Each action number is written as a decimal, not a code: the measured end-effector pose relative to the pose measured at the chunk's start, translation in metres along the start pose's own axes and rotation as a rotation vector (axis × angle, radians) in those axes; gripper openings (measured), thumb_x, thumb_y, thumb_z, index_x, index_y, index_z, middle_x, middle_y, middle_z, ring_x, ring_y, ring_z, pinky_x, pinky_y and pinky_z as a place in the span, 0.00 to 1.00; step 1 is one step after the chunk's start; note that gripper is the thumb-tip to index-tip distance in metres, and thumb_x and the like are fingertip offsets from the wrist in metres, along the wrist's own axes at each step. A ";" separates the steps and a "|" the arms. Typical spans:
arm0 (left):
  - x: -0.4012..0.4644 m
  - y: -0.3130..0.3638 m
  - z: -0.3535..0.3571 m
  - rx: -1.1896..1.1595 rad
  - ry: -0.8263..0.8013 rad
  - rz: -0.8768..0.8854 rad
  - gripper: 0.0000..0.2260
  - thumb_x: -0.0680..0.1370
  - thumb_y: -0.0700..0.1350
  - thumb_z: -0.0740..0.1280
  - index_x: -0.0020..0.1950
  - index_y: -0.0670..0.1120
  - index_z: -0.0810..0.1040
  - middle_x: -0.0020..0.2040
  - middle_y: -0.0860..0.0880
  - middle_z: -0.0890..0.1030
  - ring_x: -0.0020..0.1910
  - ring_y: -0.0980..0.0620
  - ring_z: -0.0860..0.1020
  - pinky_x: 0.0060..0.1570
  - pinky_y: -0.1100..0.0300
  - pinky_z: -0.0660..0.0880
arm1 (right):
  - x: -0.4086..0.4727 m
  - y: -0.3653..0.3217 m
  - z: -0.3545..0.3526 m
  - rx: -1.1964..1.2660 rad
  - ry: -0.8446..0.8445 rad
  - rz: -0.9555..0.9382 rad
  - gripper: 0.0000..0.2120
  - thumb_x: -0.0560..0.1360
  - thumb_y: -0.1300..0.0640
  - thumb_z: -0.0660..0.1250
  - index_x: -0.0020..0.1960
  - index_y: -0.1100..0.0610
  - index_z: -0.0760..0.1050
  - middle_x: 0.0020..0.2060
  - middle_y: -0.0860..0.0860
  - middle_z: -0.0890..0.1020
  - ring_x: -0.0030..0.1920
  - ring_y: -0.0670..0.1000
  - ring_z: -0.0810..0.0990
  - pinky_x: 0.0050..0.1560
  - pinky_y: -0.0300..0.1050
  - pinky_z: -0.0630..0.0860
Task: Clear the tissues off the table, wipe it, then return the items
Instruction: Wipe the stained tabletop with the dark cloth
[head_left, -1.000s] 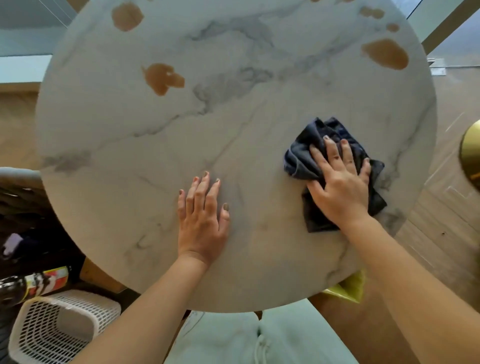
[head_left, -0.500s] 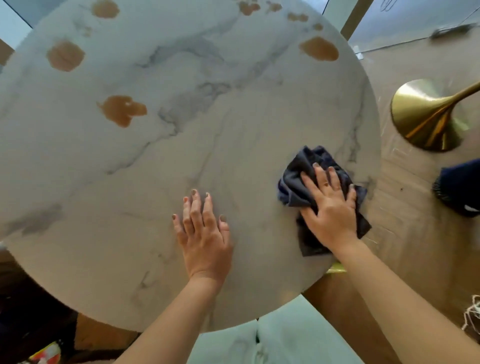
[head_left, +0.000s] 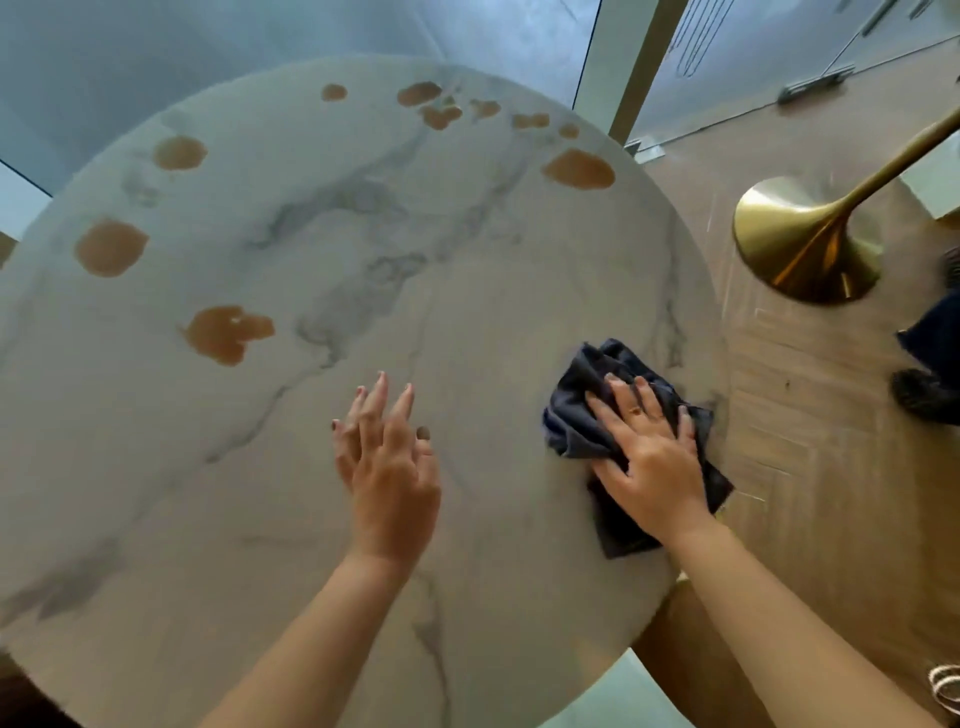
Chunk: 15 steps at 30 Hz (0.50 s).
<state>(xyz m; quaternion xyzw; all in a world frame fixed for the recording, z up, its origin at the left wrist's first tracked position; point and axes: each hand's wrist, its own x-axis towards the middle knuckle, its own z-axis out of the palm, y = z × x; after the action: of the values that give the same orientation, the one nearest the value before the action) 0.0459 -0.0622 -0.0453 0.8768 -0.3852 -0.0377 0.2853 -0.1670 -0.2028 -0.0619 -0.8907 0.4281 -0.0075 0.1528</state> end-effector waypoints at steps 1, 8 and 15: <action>0.011 -0.001 0.002 0.024 0.002 0.024 0.23 0.71 0.44 0.54 0.65 0.44 0.71 0.70 0.43 0.67 0.70 0.47 0.58 0.70 0.50 0.48 | 0.017 0.014 -0.007 -0.005 0.017 0.123 0.29 0.72 0.39 0.50 0.72 0.45 0.61 0.74 0.49 0.58 0.75 0.53 0.53 0.69 0.66 0.51; 0.067 -0.001 0.025 0.169 -0.059 0.056 0.24 0.72 0.47 0.52 0.65 0.42 0.73 0.70 0.42 0.69 0.70 0.46 0.59 0.69 0.45 0.52 | 0.177 0.009 -0.029 0.003 0.018 0.341 0.28 0.78 0.42 0.52 0.75 0.46 0.51 0.76 0.51 0.50 0.75 0.59 0.44 0.69 0.68 0.45; 0.127 0.008 0.050 0.269 -0.170 0.080 0.27 0.74 0.54 0.50 0.68 0.43 0.70 0.72 0.42 0.66 0.71 0.42 0.62 0.69 0.43 0.53 | 0.125 0.017 -0.019 -0.038 -0.022 -0.190 0.29 0.70 0.42 0.53 0.70 0.47 0.65 0.72 0.49 0.64 0.73 0.55 0.59 0.67 0.67 0.58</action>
<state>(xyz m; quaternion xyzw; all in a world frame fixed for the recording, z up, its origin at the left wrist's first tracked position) 0.1156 -0.1790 -0.0627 0.8847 -0.4441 -0.0484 0.1332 -0.1041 -0.3134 -0.0635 -0.9301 0.3401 -0.0040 0.1390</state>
